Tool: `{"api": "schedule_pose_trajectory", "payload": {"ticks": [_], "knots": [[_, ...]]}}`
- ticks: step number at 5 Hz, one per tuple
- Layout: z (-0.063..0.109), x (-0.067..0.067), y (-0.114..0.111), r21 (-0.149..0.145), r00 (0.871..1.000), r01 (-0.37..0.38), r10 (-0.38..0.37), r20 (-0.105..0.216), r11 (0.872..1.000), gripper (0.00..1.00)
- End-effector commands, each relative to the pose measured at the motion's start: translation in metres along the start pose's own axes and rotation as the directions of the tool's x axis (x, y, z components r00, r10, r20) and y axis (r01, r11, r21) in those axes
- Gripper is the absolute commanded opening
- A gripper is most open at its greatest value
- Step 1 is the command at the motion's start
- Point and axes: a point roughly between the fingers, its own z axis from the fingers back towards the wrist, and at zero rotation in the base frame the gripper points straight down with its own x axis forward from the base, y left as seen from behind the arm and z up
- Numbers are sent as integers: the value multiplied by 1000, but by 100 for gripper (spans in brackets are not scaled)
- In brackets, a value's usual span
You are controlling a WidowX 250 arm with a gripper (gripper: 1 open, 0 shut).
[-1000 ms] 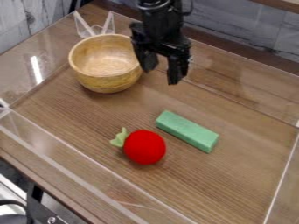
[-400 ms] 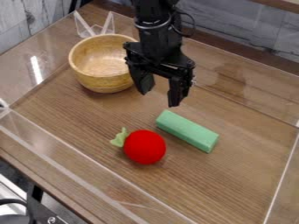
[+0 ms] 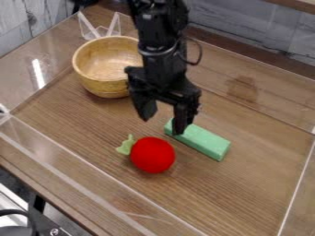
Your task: Move the red fruit to the right side of the table
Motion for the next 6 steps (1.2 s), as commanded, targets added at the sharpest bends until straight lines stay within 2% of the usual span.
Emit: {"api": "schedule_pose_trajectory", "payload": {"ticks": [1, 3, 5, 6], "knots": [[-1, -9, 10, 23, 999, -20, 19, 49, 1000, 100], [-35, 1, 24, 43, 998, -38, 36, 47, 998, 100], [-47, -16, 38, 73, 994, -98, 95, 46, 992, 100], [-49, -19, 39, 82, 997, -68, 66, 35, 994, 100]]}}
